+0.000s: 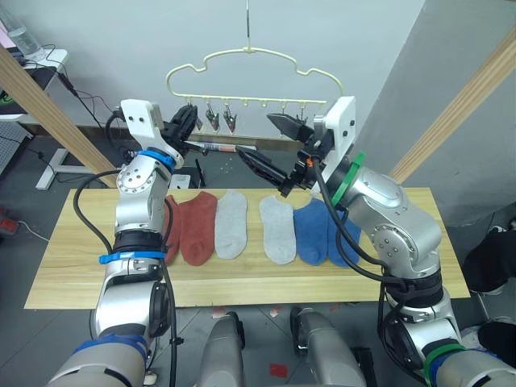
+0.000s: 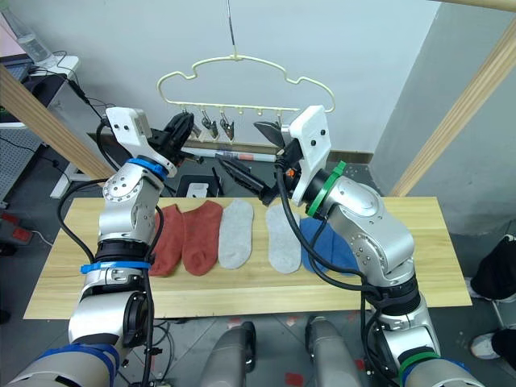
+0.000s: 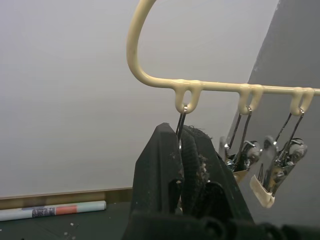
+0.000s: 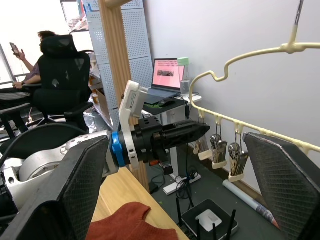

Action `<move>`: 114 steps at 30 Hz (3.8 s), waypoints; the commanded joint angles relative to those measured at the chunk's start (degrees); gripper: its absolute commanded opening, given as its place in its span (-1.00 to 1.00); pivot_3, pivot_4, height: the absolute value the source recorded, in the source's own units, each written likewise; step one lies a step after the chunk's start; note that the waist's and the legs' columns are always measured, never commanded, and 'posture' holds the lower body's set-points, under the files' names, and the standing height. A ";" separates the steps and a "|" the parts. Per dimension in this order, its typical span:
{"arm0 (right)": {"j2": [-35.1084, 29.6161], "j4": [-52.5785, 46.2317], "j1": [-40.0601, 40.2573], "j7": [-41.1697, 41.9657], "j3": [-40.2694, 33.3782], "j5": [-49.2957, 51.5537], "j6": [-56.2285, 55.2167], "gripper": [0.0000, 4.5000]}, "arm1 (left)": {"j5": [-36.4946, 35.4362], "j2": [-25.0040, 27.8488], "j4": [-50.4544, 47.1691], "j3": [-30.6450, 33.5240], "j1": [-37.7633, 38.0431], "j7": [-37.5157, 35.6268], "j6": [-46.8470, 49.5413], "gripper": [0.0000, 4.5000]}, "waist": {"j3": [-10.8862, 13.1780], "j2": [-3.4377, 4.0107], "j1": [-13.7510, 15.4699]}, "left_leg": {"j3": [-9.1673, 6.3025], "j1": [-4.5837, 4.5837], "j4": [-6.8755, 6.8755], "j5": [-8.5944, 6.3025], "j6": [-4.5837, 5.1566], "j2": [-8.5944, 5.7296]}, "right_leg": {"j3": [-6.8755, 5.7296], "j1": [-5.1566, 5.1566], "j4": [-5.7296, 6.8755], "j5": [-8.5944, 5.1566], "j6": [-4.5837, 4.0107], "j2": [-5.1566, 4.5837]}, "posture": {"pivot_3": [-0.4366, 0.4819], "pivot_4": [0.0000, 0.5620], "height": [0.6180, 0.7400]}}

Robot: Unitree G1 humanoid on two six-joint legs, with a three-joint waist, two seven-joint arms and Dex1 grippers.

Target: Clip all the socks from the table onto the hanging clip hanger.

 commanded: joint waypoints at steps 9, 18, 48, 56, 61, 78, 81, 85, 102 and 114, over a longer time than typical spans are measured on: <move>-22.47 12.96 13.94 5.44 -2.86 -9.93 0.06 1.00 | -2.26 6.93 -14.71 -2.19 3.41 -6.14 17.80 -1.00 | 0.29 -0.07 0.03 | 0.16 0.02 -0.02 0.00 0.00 -0.10 | 0.11 0.02 -0.09 -0.01 0.02 -0.13 | -0.20 0.25 1.00; -22.64 44.67 4.84 11.16 3.17 -20.90 -12.51 1.00 | -3.89 7.08 -20.92 -1.35 6.59 -5.53 24.37 -1.00 | 0.96 -0.07 -1.63 | 0.10 0.18 -0.03 0.00 0.01 0.04 | 0.15 -0.01 0.16 0.00 0.02 0.11 | -0.15 0.25 1.00; -19.60 55.26 5.14 14.93 -0.81 -26.38 -16.75 -0.64 | -6.89 7.53 -27.71 -2.00 9.06 -5.17 32.86 -1.00 | 1.27 -0.10 -0.59 | 0.14 0.14 0.01 0.01 -0.01 -0.03 | 0.18 0.03 0.13 0.02 0.06 0.01 | -0.08 0.23 1.00; -24.67 29.45 10.31 21.15 -4.37 -18.78 -4.30 -0.99 | -14.06 6.72 -28.38 0.92 7.82 -3.70 45.88 -1.00 | 1.36 0.02 -0.71 | 0.16 0.15 0.01 0.01 -0.02 -0.03 | 0.22 0.00 0.18 0.02 0.07 0.01 | -0.08 0.25 1.00; -24.20 8.46 6.10 25.16 -7.44 -1.09 22.09 -0.99 | -29.43 6.98 -28.06 7.59 4.40 -5.34 66.02 -1.00 | 1.38 0.04 -1.29 | 0.05 0.20 0.02 0.01 -0.02 0.03 | 0.16 0.01 0.27 0.02 0.07 0.09 | -0.08 0.24 1.00; -1.85 16.95 -5.59 12.43 3.46 -1.69 20.73 -0.99 | -42.23 1.19 -25.36 17.69 -0.80 7.30 81.40 -1.00 | 1.38 0.03 -0.89 | -0.09 0.05 0.05 0.01 -0.03 -0.05 | -0.01 -0.03 0.18 0.02 0.07 -0.01 | -0.10 0.20 1.00; -1.22 18.03 -6.97 12.42 3.55 -1.84 19.85 -0.99 | -42.99 1.48 -26.54 17.39 0.04 7.56 82.14 -1.00 | 1.38 0.03 -0.82 | -0.09 0.04 0.03 0.01 -0.03 -0.04 | 0.00 -0.05 0.19 0.02 0.07 -0.01 | -0.09 0.19 1.00; -1.03 19.86 -7.91 12.79 4.78 -2.98 17.35 -0.99 | -43.46 1.47 -26.88 17.53 0.15 7.86 82.38 -1.00 | 1.38 0.03 -0.71 | -0.05 0.03 0.04 0.01 -0.03 -0.06 | 0.03 -0.05 0.17 0.02 0.07 -0.02 | -0.08 0.18 1.00; -0.14 22.63 -12.51 12.51 3.81 -3.46 15.46 -0.99 | -41.87 3.70 -29.20 12.19 2.84 4.66 80.52 -1.00 | 1.38 0.03 -0.72 | -0.05 0.03 0.03 0.01 -0.03 -0.05 | 0.03 -0.05 0.16 0.02 0.07 -0.02 | -0.11 0.16 1.00; 1.27 24.61 -14.02 11.86 3.73 -4.12 13.98 -1.00 | -40.38 5.51 -31.00 9.47 4.32 0.79 73.08 -0.49 | 1.38 0.03 -0.74 | -0.05 0.01 0.02 0.01 -0.03 -0.04 | 0.02 -0.06 0.14 0.02 0.07 -0.02 | -0.09 0.13 1.00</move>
